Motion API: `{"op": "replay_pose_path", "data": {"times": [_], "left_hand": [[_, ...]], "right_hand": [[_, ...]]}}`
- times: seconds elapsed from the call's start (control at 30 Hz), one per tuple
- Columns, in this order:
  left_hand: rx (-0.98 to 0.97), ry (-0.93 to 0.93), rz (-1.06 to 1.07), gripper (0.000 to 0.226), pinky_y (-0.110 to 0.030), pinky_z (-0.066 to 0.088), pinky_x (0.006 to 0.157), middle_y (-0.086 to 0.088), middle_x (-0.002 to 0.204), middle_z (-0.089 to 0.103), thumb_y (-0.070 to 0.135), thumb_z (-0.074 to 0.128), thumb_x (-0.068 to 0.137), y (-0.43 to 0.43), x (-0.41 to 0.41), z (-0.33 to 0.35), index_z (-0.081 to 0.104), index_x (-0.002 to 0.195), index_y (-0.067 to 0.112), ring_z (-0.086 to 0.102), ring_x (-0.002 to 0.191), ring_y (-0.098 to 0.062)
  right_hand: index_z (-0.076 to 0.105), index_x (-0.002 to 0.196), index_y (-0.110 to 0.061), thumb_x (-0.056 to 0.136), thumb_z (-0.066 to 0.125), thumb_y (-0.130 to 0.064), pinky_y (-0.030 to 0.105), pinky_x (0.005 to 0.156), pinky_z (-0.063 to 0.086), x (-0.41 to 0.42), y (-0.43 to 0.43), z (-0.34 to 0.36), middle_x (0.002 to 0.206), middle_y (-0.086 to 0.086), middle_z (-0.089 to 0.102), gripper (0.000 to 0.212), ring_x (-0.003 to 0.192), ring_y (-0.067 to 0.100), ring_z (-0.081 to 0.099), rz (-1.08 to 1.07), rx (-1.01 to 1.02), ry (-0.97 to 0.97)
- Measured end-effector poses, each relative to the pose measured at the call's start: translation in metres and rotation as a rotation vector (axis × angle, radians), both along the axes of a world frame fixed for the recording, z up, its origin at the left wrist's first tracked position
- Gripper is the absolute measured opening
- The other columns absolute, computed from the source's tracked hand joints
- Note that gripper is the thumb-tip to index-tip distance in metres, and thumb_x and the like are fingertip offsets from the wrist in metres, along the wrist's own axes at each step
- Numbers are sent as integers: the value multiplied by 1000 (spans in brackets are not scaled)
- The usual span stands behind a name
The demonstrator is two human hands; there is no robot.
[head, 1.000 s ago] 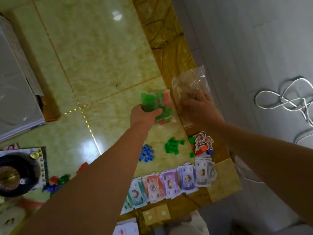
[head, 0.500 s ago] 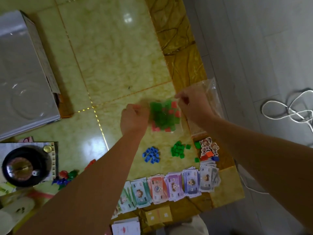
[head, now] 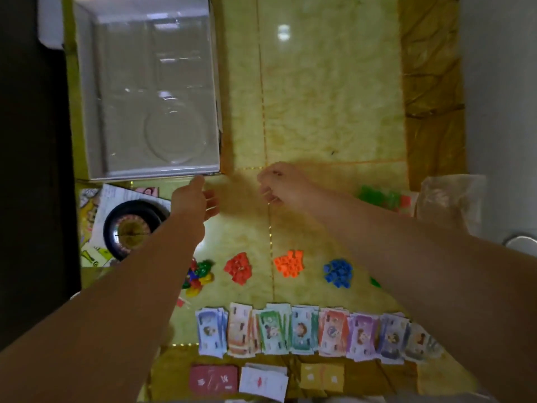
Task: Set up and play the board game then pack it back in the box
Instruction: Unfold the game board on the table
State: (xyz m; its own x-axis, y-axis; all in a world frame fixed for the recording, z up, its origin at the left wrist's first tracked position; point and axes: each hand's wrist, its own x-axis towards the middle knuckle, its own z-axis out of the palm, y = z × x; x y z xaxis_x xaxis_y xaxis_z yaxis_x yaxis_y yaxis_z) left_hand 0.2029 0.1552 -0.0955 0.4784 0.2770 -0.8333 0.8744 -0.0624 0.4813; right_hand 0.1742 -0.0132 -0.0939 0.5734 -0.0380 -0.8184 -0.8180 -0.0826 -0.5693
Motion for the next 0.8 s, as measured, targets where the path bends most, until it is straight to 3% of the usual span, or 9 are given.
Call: {"op": "replay_pose_path", "data": {"times": [0.13,0.2,0.3,0.4,0.47,0.57,0.67,0.73,0.8], "left_hand": [[-42,16,135,22,-25,50,57,-5,80,58,33,50,99,24,22,-5,49,88,13,55,63,-16],[-75,26,191,23,-24,51,54,-6,80,58,33,51,99,35,30,-8,49,93,11,55,61,-16],[-130,40,228,24,-26,55,53,-9,81,60,30,51,99,46,39,-16,49,105,7,59,63,-17],[-171,47,253,28,-29,58,62,-11,83,60,22,51,99,52,45,-19,50,119,1,62,67,-18],[-189,32,260,31,-28,58,58,-12,82,62,14,51,99,56,49,-19,50,123,-4,64,65,-17],[-179,3,229,23,-24,57,52,-13,76,61,9,50,97,61,55,-13,54,113,-7,63,46,-11],[-118,-14,179,13,-23,55,48,-11,73,58,9,47,98,73,68,-5,52,99,-3,58,37,-11],[-30,-6,67,14,-24,51,43,-11,77,58,13,46,98,80,74,-4,51,95,1,58,43,-15],[140,-13,-148,18,-25,47,50,-11,81,62,19,46,96,93,76,-2,55,85,7,60,60,-23]], "right_hand": [[48,125,-11,95,57,-28,30,60,49,30,41,-10,90,9,59,36,60,17,56,-48,-44,10],[44,129,-13,95,57,-34,37,71,54,44,56,-17,85,5,60,42,69,21,62,-42,-94,-5],[43,133,-16,88,60,-41,48,86,55,59,72,-27,108,10,63,54,90,31,67,23,-197,-15],[44,134,-22,84,63,-28,49,86,55,66,82,-36,116,13,65,54,96,36,67,90,-282,-56],[46,137,-20,85,61,-17,48,92,52,71,85,-39,120,14,64,55,103,36,65,127,-337,-84],[49,138,-13,86,58,-10,46,100,47,79,93,-40,118,12,63,53,112,38,60,168,-368,-107],[55,131,-10,86,59,-8,49,96,47,89,113,-42,109,12,63,45,110,40,60,194,-387,-133],[51,135,-14,88,60,-13,48,97,47,93,124,-41,120,15,63,48,113,37,59,218,-402,-158],[44,141,-15,91,59,-15,42,98,46,94,133,-33,124,16,61,52,114,34,58,220,-409,-164]]}}
